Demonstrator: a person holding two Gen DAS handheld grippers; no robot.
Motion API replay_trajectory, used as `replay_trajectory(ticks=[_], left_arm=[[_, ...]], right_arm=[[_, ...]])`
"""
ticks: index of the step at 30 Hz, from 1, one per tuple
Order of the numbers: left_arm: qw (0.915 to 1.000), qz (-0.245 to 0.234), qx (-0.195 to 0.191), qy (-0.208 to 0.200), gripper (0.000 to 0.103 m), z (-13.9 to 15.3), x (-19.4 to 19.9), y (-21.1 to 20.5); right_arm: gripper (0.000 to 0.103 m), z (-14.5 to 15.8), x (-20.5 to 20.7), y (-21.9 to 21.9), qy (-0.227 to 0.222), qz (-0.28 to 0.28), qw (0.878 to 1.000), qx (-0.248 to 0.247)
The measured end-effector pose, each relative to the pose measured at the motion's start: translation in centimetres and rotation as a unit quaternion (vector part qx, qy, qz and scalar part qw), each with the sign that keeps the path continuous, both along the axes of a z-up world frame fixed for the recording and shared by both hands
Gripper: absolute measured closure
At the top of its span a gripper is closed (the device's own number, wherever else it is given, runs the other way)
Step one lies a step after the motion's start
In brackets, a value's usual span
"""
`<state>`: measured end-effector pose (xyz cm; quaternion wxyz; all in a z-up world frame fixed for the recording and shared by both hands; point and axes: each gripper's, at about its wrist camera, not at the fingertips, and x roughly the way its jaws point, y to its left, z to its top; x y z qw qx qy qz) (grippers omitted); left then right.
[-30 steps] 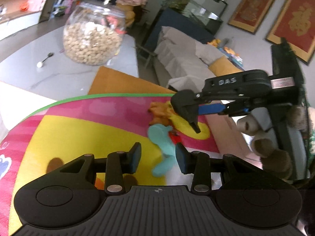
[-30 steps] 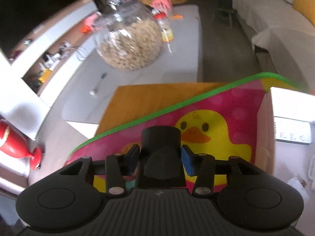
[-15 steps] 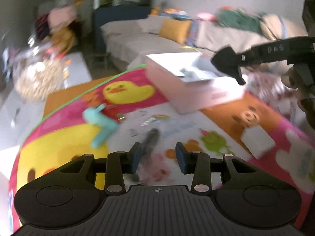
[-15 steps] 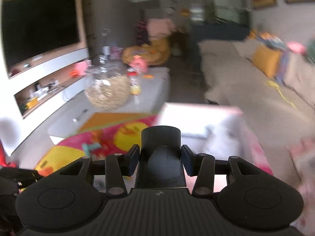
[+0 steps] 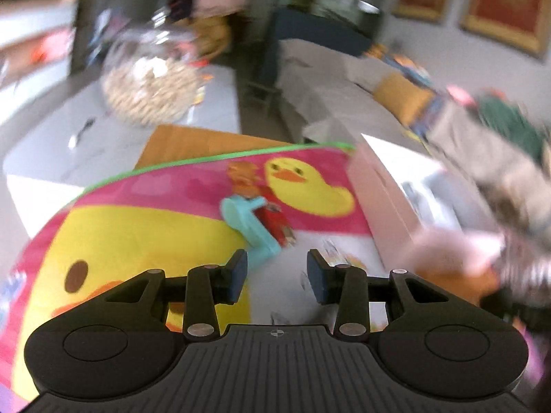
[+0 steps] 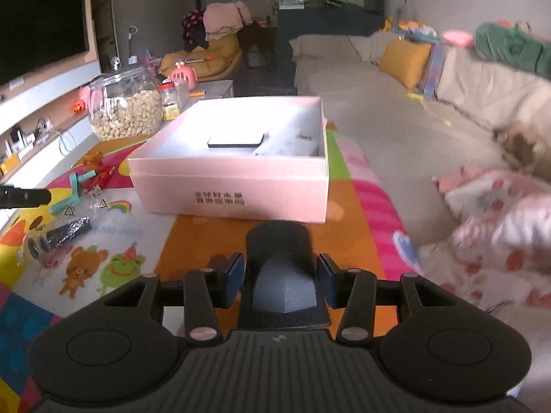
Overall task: Organize rigid objects
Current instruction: 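Grasp the teal hand crank with the left gripper and lift it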
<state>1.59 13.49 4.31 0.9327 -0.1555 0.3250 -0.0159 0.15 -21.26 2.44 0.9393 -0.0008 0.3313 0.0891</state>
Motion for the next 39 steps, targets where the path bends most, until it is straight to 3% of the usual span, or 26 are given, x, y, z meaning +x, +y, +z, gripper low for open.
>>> replay_trajectory(ticks=[2,8,12,19,24,27,32,39], left_arm=[[0.9997,0.02,-0.016,0.001,0.061,0.0,1.6,0.9],[0.9939,0.086,-0.067,-0.012,0.061,0.7,7.9,3.7],[0.9944,0.08,-0.037,0.059,0.066,-0.5,10.0,2.7],[0.9969,0.056,-0.006,0.056,0.064,-2.0,6.4,1.4],[0.998,-0.009,0.009,0.062,0.068,-2.1,6.3,-0.8],[0.9965,-0.054,0.022,0.061,0.081,-2.3,5.7,-2.4],[0.9915,-0.122,-0.006,0.044,0.084,-2.7,3.9,-3.5],[0.9788,-0.19,0.061,0.047,0.085,-2.8,1.6,-5.5]], right_arm=[[0.046,-0.6,0.2,0.1,0.002,0.0,1.0,0.012],[0.044,-1.8,-0.1,0.7,-0.005,0.003,1.0,0.001],[0.043,-1.6,-0.3,0.6,-0.012,0.006,1.0,0.007],[0.039,-1.5,-0.4,0.4,-0.016,0.012,1.0,0.02],[0.037,-1.9,0.0,1.2,0.0,0.015,1.0,-0.004],[0.036,-2.0,0.1,1.4,0.003,0.016,1.0,-0.01],[0.034,-2.1,0.3,1.3,0.008,0.017,1.0,-0.005],[0.027,-2.2,0.4,1.3,0.012,0.025,1.0,0.0]])
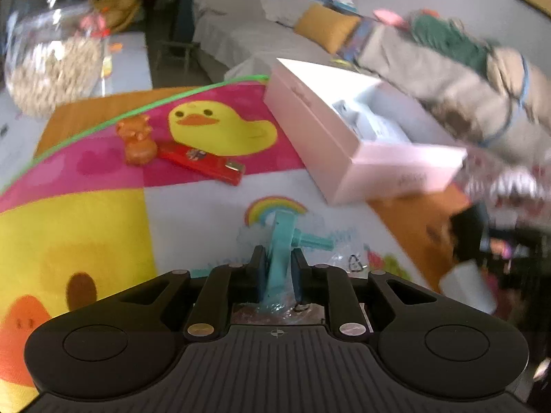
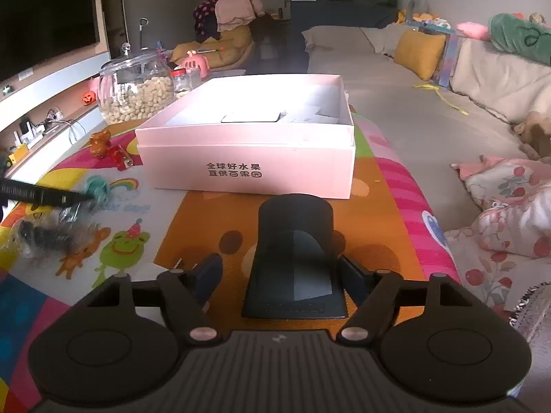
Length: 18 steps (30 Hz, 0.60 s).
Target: Organize rigid objects
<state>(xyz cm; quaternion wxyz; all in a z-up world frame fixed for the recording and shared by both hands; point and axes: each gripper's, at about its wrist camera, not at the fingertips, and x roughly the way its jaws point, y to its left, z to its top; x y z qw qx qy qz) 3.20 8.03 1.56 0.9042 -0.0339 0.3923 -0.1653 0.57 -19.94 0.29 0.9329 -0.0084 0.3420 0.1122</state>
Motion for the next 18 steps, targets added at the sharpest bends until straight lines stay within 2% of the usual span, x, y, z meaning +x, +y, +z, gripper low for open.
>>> replay_trajectory(ticks=[4,6,7,9,10,14,16,18], left_arm=[[0.9972,-0.017,0.066,-0.031,0.083,-0.2,-1.5,-1.7],[0.9967,-0.014,0.07,-0.037,0.079,-0.3,-1.7,-2.2],[0.9976,-0.011,0.06,-0.032,0.07,-0.3,-1.5,-2.2],[0.9997,-0.012,0.013,-0.017,0.057,-0.2,-1.0,-1.5],[0.9998,-0.007,-0.013,-0.01,0.055,-0.3,-0.7,-1.1],[0.9981,0.005,-0.061,-0.004,0.056,-0.5,-0.2,-0.2],[0.9973,0.01,-0.072,-0.006,0.059,-0.5,-0.3,0.0],[0.9979,0.012,-0.064,-0.009,0.06,0.1,-0.8,0.3]], right_arm=[[0.022,0.0,0.3,-0.1,0.009,0.003,1.0,0.009],[0.018,-0.1,0.4,0.0,0.013,0.008,1.0,0.009],[0.015,-0.1,0.5,0.1,0.016,0.011,1.0,0.007],[0.011,-0.1,0.7,0.4,0.021,0.018,1.0,0.003],[0.007,-0.2,0.8,0.4,0.024,0.023,0.999,0.003],[0.0,-0.2,1.3,1.0,0.039,0.038,0.999,-0.003],[0.0,-0.3,1.3,1.1,0.039,0.037,0.999,-0.006],[0.0,-0.3,1.2,1.1,0.037,0.037,0.999,-0.006]])
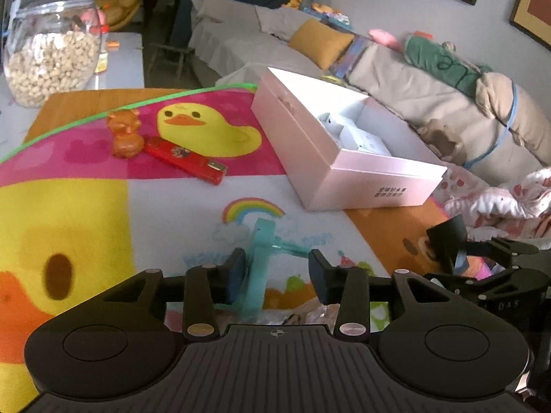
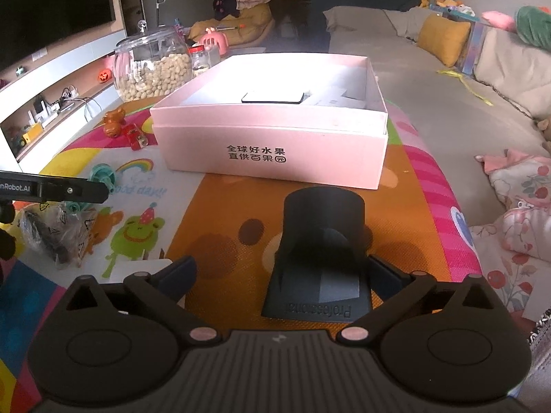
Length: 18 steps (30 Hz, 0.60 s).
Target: Organize rigid objects
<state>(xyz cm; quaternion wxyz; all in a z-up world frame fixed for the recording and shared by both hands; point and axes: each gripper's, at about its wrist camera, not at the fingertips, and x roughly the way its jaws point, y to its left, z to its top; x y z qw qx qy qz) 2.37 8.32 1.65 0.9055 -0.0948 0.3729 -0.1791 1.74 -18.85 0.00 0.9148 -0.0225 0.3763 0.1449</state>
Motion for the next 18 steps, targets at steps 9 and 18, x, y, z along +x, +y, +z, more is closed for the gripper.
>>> replay_trajectory(ticks=[9,18], left_arm=[[0.9993,-0.027,0.013,-0.023,0.06,3.8,-5.5,4.4],[0.9982,-0.036,-0.034,0.033,0.058,0.7,-7.3,4.0]], right_arm=[[0.0,0.1,-0.2,-0.2,-0.004,0.002,1.0,0.002],[0.001,0.2,-0.3,-0.3,-0.005,0.003,1.0,0.007]])
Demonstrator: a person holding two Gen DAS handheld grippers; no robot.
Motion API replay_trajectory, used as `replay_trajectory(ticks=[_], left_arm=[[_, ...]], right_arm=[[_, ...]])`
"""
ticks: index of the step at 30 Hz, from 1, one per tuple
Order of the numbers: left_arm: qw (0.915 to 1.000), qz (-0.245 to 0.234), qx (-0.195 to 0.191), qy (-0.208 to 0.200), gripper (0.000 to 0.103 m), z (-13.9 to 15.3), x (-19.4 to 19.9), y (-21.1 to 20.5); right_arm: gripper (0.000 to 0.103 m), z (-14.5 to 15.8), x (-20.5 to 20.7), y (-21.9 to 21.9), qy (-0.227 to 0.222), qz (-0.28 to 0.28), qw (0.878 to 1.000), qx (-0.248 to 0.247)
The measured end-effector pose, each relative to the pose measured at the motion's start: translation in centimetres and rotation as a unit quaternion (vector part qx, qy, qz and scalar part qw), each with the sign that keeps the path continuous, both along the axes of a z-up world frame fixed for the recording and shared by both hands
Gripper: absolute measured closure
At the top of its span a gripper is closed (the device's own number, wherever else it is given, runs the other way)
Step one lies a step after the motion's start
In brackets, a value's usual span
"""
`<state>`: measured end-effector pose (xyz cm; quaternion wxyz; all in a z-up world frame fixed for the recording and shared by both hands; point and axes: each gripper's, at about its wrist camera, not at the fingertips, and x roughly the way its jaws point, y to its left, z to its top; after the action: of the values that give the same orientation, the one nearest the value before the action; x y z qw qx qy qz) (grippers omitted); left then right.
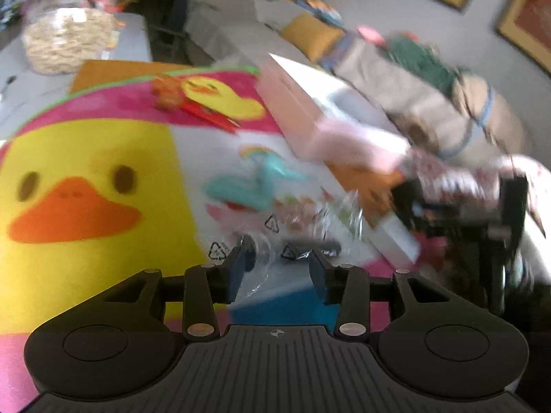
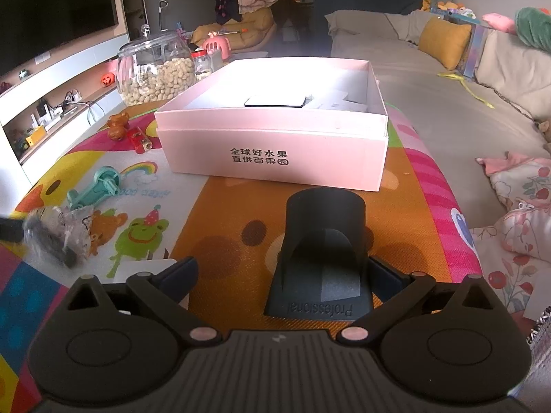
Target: Organize rigid objects
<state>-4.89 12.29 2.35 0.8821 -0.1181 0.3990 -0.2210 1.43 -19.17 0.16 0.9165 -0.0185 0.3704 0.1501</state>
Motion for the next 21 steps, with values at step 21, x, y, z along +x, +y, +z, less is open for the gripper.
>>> replay_trajectory(ticks=[21], left_arm=[[0.9464,-0.181,0.248,-0.101,0.056,1.2,0.9,-10.8]], right_arm=[[0.015,0.6,-0.9,-0.8,-0.018,-0.019,1.0,0.014]])
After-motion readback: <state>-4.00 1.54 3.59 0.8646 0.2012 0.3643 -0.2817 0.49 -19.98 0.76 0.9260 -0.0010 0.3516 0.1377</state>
